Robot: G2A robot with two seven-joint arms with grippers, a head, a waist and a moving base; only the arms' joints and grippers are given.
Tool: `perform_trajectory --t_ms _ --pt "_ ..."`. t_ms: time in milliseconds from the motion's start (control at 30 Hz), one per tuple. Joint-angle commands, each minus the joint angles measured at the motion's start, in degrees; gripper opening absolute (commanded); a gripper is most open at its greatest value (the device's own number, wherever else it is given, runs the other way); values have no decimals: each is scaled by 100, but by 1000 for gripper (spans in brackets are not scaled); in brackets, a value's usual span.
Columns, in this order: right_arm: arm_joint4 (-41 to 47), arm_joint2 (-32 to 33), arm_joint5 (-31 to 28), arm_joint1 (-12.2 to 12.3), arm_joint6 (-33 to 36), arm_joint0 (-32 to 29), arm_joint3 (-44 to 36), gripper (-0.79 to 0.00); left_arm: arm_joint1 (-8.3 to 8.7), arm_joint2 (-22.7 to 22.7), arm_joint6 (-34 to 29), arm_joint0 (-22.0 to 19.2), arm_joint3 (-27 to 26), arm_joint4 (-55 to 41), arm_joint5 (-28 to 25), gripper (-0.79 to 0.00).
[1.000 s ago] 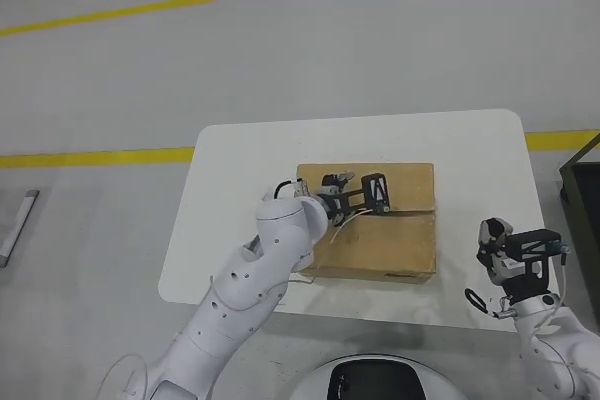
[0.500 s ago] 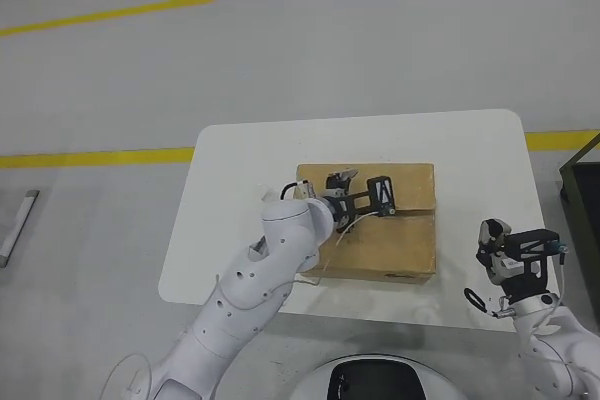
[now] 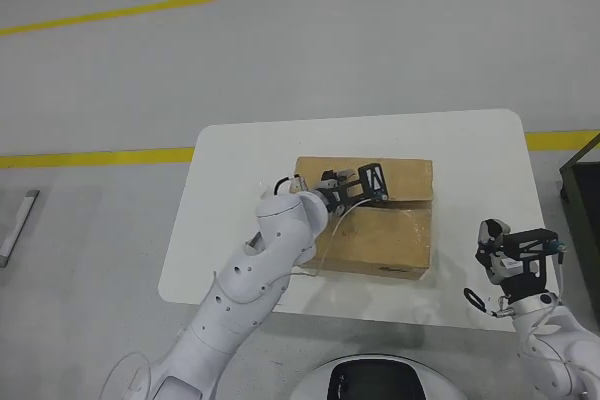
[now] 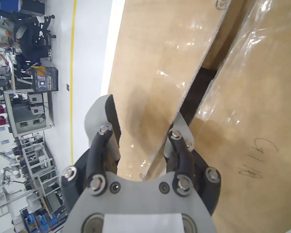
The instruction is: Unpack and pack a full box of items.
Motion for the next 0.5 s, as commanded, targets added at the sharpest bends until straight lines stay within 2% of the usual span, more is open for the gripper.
perform_trajectory --t_ms 0,200,467 --pt "0 -4 -2 0 4 11 5 -742 7 -49 16 20 -56 2 -24 -785" --pt "-7 -21 -2 -2 17 28 3 -751 43 -243 -83 152 -382 -140 -256 -785" --pt "-21 -24 -4 -3 26 42 19 -782 129 -564 -639 494 -1159 -643 -884 -785"
